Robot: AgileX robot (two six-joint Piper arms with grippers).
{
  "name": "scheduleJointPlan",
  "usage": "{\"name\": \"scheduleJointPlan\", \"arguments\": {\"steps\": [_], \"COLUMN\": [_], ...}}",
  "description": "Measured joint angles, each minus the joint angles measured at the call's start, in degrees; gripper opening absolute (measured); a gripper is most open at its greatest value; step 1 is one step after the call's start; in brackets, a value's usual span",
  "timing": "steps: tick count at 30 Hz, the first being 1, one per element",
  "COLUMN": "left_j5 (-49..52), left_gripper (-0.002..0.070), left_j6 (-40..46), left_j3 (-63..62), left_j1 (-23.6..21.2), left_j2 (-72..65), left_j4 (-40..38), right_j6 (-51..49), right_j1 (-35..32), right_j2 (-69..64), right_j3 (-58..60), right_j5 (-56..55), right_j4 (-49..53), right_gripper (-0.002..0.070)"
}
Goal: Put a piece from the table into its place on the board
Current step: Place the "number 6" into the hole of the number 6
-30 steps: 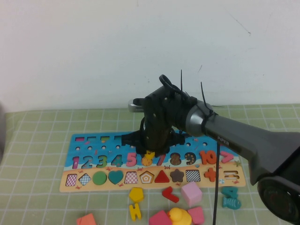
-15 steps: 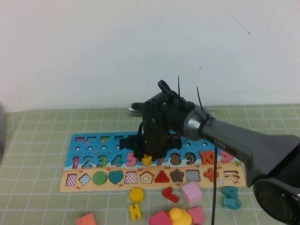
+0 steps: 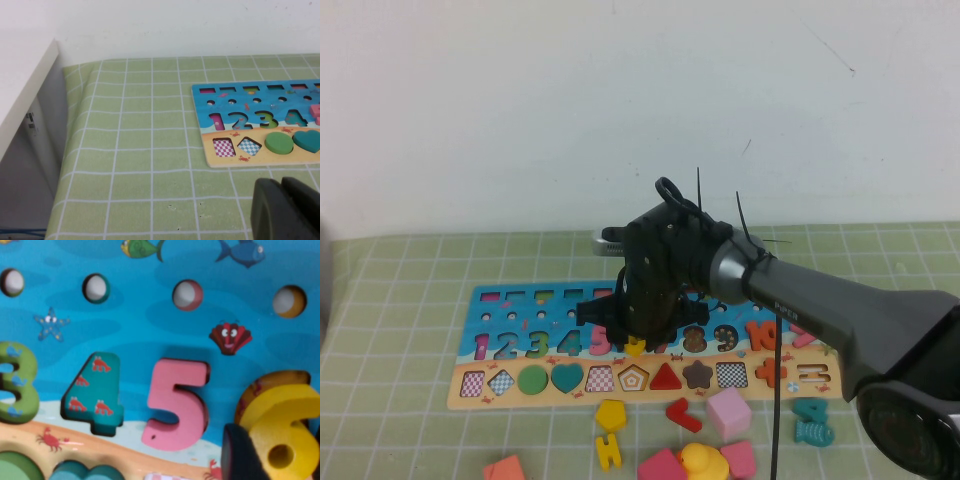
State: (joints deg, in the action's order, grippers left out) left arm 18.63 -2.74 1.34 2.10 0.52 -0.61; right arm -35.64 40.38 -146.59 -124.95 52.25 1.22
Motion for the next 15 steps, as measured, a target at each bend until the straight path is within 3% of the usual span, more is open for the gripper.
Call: {"name": "scheduleJointPlan", "arguments": {"steps": [15], "left_j5": [0.0], "left_gripper": [-0.0001], "left_j6": [0.0], "left_j3": [0.0], "left_j1": [0.0], "left_j2": [0.0], "left_j4": [0.0], "right_j6": [-2.6], "right_j1": [0.0], "right_j2": [0.0], "right_j3": [0.0], "right_j5": [-0.9], "right_j4": [1.4], "right_gripper": [0.0325]}}
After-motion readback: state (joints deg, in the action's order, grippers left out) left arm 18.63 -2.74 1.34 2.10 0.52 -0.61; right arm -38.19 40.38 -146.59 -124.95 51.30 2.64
